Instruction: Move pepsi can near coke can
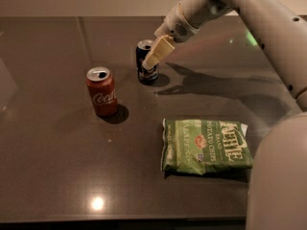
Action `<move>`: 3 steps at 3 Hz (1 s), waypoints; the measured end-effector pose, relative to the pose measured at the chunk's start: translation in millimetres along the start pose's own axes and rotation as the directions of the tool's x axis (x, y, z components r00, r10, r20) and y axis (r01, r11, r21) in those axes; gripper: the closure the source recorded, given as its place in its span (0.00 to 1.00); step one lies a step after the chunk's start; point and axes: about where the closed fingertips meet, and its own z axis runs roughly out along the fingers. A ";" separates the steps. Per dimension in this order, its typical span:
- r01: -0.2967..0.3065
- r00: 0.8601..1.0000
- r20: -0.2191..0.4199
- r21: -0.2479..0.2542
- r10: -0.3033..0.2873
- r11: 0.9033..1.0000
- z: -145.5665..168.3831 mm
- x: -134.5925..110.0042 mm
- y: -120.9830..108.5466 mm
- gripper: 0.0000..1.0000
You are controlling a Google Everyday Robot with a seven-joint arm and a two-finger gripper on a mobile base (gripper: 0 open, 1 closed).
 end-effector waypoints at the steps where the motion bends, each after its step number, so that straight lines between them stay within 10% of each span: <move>1: -0.002 1.000 0.006 -0.015 0.002 1.000 2.4 1.5 -3.2 0.41; 3: 0.037 0.998 0.052 -0.077 -0.033 0.996 -11.9 -3.4 24.2 0.87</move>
Offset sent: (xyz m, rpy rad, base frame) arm -0.0114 -0.0049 0.0091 0.0428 0.0227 0.0602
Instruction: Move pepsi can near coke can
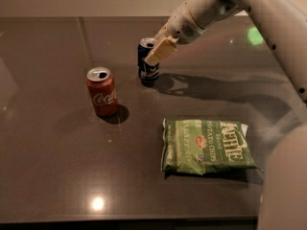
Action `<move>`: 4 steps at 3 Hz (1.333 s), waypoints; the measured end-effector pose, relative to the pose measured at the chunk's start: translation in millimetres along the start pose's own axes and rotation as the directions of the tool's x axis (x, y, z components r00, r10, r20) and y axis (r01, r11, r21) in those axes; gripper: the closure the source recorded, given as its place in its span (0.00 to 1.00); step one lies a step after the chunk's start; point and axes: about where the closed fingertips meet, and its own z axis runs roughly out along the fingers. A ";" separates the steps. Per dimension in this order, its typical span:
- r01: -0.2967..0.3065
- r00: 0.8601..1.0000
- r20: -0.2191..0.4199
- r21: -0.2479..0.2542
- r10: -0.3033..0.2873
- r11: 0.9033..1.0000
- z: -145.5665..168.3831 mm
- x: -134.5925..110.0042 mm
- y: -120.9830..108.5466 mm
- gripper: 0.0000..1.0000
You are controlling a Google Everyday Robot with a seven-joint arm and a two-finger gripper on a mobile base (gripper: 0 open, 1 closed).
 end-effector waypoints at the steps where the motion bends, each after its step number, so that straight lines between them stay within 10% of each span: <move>1: 0.029 0.999 0.031 -0.047 -0.028 0.998 -15.9 -1.5 34.3 1.00; 3: 0.062 0.997 0.047 -0.162 -0.055 0.985 -16.9 5.6 95.4 1.00; 4: 0.088 0.996 0.041 -0.203 -0.082 0.975 -9.7 5.9 110.7 0.83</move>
Offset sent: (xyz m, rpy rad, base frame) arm -0.1190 -0.0117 0.0081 0.0558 0.0768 0.1769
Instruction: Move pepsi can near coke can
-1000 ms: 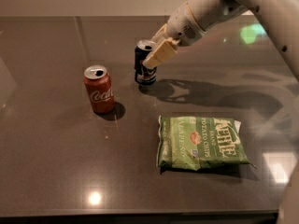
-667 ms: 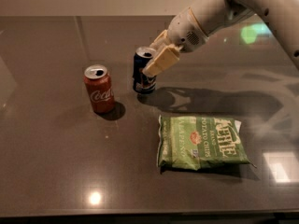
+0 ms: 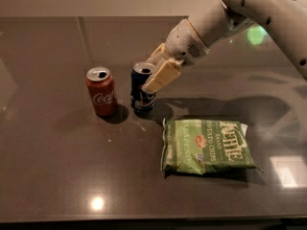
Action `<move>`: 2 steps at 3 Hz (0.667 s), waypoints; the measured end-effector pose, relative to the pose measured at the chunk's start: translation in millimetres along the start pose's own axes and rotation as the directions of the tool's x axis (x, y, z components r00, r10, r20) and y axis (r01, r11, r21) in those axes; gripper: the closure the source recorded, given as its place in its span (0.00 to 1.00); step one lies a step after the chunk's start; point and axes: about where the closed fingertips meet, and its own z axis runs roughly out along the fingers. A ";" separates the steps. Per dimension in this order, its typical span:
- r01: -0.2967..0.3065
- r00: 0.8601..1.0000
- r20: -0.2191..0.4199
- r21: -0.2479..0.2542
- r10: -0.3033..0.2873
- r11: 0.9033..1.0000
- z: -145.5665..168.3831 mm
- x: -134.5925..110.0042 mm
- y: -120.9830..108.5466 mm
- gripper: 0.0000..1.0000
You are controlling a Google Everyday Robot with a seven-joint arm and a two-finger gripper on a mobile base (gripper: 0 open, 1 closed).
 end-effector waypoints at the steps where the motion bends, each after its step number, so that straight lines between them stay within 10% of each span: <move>1: 0.043 0.999 -0.004 -0.025 -0.043 0.999 8.5 -11.0 8.0 0.52; 2: 0.064 0.998 -0.006 -0.032 -0.064 0.997 13.4 -18.2 9.2 0.28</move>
Offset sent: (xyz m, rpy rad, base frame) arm -0.0121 0.0270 0.0074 -0.0093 -0.0383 0.0848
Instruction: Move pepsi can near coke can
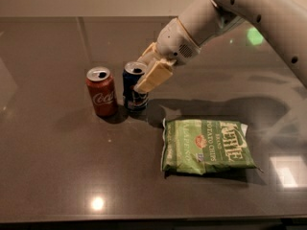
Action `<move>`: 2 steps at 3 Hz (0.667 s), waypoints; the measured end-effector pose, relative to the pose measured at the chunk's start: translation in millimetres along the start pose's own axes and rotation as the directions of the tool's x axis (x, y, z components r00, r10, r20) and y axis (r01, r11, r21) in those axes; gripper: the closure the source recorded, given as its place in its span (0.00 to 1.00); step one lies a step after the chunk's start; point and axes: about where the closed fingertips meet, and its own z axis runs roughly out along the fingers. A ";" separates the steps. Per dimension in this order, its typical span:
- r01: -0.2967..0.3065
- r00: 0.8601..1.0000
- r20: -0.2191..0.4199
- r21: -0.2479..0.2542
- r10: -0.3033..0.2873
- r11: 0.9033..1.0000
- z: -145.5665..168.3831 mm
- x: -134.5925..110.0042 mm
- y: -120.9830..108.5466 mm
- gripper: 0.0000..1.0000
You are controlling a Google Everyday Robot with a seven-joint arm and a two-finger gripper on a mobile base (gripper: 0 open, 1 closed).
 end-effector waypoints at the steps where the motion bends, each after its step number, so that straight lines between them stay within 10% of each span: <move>1: 0.012 1.000 -0.013 0.001 -0.012 1.000 6.5 -1.3 -4.0 0.04; 2: 0.015 1.000 -0.017 0.002 -0.015 1.000 9.0 2.6 -6.3 0.00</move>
Offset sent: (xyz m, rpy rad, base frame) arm 0.0113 -0.0013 -0.0160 -0.0248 -0.0208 0.0050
